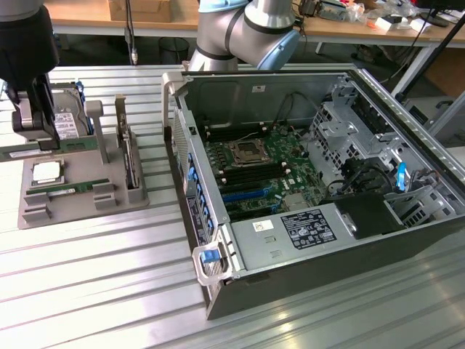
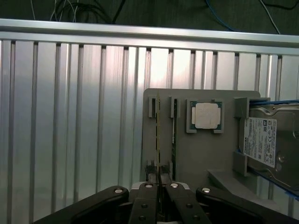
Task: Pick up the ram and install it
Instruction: 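Pick up the ram and move it above insertion slot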
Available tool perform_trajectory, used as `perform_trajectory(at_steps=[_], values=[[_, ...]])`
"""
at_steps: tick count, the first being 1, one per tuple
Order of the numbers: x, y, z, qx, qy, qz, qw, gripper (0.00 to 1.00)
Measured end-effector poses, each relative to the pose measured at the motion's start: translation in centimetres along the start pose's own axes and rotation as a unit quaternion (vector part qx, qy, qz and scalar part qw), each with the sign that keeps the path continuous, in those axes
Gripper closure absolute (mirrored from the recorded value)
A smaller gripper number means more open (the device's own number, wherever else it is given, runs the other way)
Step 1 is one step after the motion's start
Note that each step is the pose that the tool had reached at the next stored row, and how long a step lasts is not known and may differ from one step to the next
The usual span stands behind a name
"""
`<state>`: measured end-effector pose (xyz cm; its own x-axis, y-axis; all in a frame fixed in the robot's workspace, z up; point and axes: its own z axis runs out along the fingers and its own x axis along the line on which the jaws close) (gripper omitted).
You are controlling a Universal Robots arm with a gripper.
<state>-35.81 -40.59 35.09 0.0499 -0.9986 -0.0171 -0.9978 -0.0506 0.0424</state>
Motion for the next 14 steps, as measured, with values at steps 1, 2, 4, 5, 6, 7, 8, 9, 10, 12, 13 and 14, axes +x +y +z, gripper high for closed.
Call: perform_trajectory(at_steps=[1, 2, 4, 5, 6, 7, 8, 9, 10, 12, 13, 14], values=[[0.0, 0.0, -0.07, 0.0, 0.0, 0.0, 1.0, 0.87], [0.0, 0.01, -0.18, 0.0, 0.0, 0.0, 1.0, 0.87], [0.0, 0.02, -0.4, 0.0, 0.0, 0.0, 1.0, 0.87], [0.0, 0.02, -0.44, 0.0, 0.0, 0.0, 1.0, 0.87], [0.0, 0.02, -0.5, 0.0, 0.0, 0.0, 1.0, 0.87], [0.0, 0.02, -0.56, 0.0, 0.0, 0.0, 1.0, 0.87], [0.0, 0.03, -0.62, 0.0, 0.0, 0.0, 1.0, 0.87], [0.0, 0.03, -0.67, 0.0, 0.0, 0.0, 1.0, 0.87], [0.0, 0.03, -0.72, 0.0, 0.0, 0.0, 1.0, 0.87], [0.0, 0.03, -0.83, 0.0, 0.0, 0.0, 1.0, 0.87], [0.0, 0.04, -0.93, 0.0, 0.0, 0.0, 1.0, 0.87], [0.0, 0.05, -1.08, 0.0, 0.0, 0.0, 1.0, 0.87]])
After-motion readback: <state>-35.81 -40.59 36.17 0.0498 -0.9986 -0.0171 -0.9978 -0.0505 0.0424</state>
